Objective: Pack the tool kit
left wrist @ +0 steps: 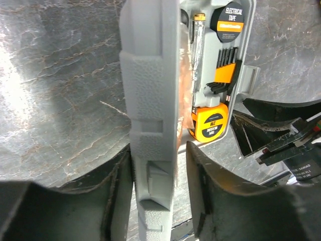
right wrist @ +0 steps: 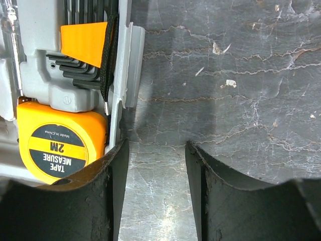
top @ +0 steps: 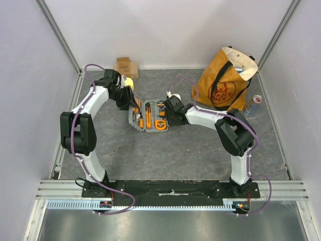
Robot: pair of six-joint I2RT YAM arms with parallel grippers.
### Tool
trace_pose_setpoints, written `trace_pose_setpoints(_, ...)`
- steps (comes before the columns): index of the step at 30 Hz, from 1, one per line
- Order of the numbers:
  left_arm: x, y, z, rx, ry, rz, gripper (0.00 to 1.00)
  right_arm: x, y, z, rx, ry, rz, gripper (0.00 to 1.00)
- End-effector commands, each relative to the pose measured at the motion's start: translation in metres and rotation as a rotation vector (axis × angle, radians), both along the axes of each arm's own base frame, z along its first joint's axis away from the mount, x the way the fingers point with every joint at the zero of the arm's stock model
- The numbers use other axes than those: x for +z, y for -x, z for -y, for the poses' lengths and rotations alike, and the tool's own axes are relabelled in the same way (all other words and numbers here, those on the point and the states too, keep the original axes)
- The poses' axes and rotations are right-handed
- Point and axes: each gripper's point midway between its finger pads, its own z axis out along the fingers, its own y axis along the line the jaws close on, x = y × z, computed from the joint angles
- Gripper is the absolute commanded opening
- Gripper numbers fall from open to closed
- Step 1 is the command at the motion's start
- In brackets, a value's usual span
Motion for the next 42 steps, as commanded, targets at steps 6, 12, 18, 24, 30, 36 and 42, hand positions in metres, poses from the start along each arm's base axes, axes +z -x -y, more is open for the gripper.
trace_pose_setpoints(6, 0.056, 0.003, 0.053, -0.107, 0.217, 0.116, 0.60, 0.014, -0.005, -0.003, -0.013, -0.067, 0.012, 0.55)
trace_pose_setpoints(12, 0.062, 0.007, 0.064, -0.104, 0.272, 0.117, 0.62, 0.014, -0.005, 0.005, -0.045, -0.094, 0.002, 0.55)
trace_pose_setpoints(18, 0.074, 0.010, 0.079, -0.130, 0.370, 0.125, 0.64, 0.022, -0.009, 0.026, -0.127, -0.096, 0.021, 0.55)
trace_pose_setpoints(24, 0.062, 0.005, 0.073, -0.054, 0.344, 0.104, 0.63, 0.044, -0.008, 0.090, -0.271, 0.021, 0.093, 0.59)
trace_pose_setpoints(30, 0.019, 0.000, 0.057, 0.044, 0.230, 0.046, 0.63, 0.073, -0.014, 0.077, -0.229, -0.071, 0.117, 0.73)
trace_pose_setpoints(36, -0.027, 0.004, 0.056, 0.044, 0.178, -0.043, 0.63, 0.095, -0.039, 0.026, -0.123, -0.227, 0.102, 0.91)
trace_pose_setpoints(42, -0.063, 0.007, 0.061, 0.012, 0.048, -0.109, 0.63, 0.082, -0.054, -0.008, -0.080, -0.306, 0.042, 0.91)
